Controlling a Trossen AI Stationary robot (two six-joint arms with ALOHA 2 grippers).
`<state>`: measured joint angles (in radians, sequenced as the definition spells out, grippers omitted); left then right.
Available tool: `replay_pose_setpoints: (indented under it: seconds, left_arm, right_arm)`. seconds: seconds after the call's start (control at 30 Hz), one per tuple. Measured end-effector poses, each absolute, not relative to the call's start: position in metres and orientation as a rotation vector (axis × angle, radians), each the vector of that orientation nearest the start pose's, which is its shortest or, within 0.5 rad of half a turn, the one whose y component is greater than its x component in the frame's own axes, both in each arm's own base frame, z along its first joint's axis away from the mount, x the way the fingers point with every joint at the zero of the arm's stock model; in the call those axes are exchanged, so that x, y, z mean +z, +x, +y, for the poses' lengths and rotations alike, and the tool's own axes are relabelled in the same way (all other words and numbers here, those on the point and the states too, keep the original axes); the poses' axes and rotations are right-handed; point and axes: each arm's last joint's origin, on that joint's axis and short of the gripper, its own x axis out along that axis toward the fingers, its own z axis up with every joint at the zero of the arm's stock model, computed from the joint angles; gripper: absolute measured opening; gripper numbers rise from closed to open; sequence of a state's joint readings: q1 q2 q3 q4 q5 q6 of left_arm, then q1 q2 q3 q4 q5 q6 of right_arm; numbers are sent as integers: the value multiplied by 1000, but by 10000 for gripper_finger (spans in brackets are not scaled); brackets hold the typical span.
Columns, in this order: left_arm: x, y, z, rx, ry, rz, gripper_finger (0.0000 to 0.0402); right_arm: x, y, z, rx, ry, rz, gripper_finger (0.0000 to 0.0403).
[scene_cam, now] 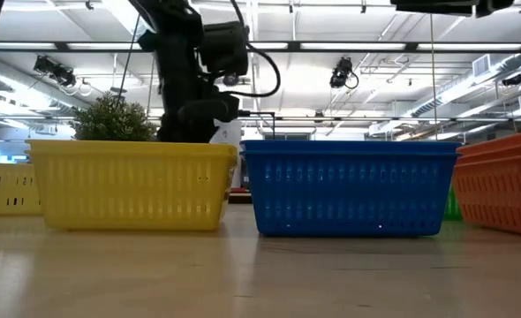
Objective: Stack baskets by color
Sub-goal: Stack the left green bin on top of the right green bins
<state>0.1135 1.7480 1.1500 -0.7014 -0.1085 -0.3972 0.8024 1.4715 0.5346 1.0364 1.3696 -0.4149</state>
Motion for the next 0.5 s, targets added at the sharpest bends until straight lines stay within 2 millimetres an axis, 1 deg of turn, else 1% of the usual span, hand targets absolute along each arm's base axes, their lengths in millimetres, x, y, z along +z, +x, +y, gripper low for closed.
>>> replay_pose_setpoints:
  seconds: [0.07,0.13,0.23,0.3,0.4,0.5]
  left_arm:
    - [189,329,39,455,-357,1238,195]
    - [200,332,38,464,-361,1229,186]
    - [217,331,37,523,-306,1256,173]
    - [223,328,41,585,-263,1283,166]
    - [220,324,52,613,-284,1309,162]
    - [206,317,63,584,-366,1350,167]
  right_arm:
    - [212,199,170,-575,-313,74,158]
    - [212,198,170,-580,-317,77,158]
    - [211,198,171,-579,-322,80,158]
    - [211,199,169,-585,-326,83,158]
    - [210,200,168,-589,-332,87,158]
    - [210,200,168,-584,-332,86,158]
